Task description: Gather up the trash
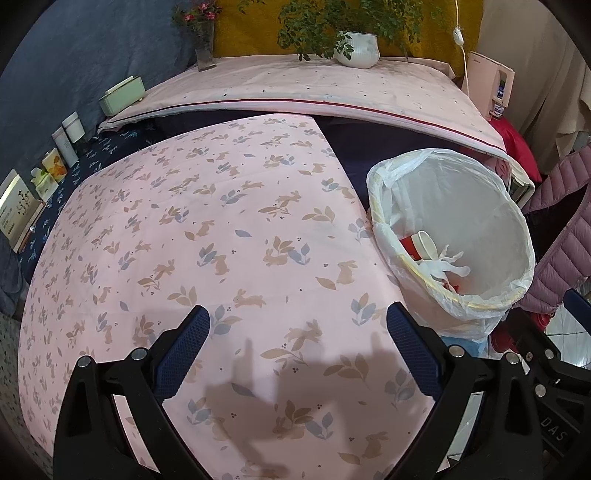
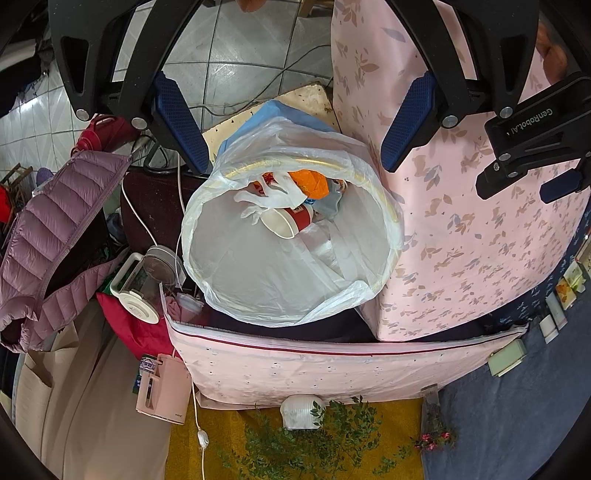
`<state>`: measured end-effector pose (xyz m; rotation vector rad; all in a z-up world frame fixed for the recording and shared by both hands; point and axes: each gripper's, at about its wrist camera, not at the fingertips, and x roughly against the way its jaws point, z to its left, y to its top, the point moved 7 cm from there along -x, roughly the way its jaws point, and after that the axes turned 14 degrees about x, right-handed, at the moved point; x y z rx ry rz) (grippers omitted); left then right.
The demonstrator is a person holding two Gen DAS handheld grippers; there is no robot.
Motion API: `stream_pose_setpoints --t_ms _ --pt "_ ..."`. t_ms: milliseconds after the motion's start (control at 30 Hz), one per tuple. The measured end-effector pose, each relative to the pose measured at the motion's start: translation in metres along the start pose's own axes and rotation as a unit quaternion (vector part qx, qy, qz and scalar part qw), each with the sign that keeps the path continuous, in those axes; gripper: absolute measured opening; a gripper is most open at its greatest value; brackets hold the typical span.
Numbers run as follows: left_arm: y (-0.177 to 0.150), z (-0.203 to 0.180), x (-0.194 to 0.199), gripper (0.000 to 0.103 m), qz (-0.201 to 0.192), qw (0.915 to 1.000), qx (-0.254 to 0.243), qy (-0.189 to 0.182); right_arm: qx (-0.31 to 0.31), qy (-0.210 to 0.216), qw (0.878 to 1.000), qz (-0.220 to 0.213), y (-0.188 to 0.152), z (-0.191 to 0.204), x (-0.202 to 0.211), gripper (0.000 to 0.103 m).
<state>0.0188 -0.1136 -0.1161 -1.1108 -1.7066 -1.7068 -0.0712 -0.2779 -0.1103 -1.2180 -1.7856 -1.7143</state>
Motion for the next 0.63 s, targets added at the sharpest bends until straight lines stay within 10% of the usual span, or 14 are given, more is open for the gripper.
stream_pose_setpoints --t_ms 633 --pt "-0.0005 -0.0088 -0.0017 0.092 0.000 0.9997 -0.019 -0.012 0.000 0.000 1.000 0.003 -0.0037 0.0012 -0.0027 0.090"
